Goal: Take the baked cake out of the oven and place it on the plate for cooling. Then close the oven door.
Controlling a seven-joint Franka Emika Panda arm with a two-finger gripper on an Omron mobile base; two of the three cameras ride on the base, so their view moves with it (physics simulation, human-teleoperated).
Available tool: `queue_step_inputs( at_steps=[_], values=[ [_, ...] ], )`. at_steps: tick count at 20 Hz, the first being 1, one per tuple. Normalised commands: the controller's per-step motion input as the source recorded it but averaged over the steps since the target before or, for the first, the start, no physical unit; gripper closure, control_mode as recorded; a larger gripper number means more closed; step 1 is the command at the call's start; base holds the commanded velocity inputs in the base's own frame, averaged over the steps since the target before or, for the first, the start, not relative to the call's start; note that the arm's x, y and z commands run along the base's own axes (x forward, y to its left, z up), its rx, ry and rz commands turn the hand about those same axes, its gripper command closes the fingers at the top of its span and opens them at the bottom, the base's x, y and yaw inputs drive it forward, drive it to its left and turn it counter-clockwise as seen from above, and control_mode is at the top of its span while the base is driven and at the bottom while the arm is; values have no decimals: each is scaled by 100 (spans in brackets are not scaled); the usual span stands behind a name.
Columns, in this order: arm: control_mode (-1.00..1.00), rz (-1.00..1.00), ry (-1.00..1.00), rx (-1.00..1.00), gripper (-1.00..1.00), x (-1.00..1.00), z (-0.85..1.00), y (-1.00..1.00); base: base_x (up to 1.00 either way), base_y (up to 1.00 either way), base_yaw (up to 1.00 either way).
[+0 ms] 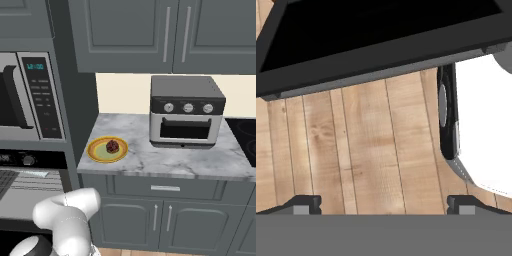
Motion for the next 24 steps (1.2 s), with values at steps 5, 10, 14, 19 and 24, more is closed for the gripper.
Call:
queue_step_inputs(
  at_steps=[5, 10, 14, 19, 24],
  values=[
    [-100, -2, 0, -2, -100, -64, 2, -15, 0, 0, 0],
    [-100, -6, 0, -3, -100, -50, -4, -7, 0, 0, 0],
    [-100, -7, 0, -7, -100, -29, -13, -1, 0, 0, 0],
    [-100, -2, 0, -11, -100, -2, -20, -1, 0, 0, 0],
    [-100, 0, 0, -12, -100, -1, -27, -4, 0, 0, 0]
  ],
)
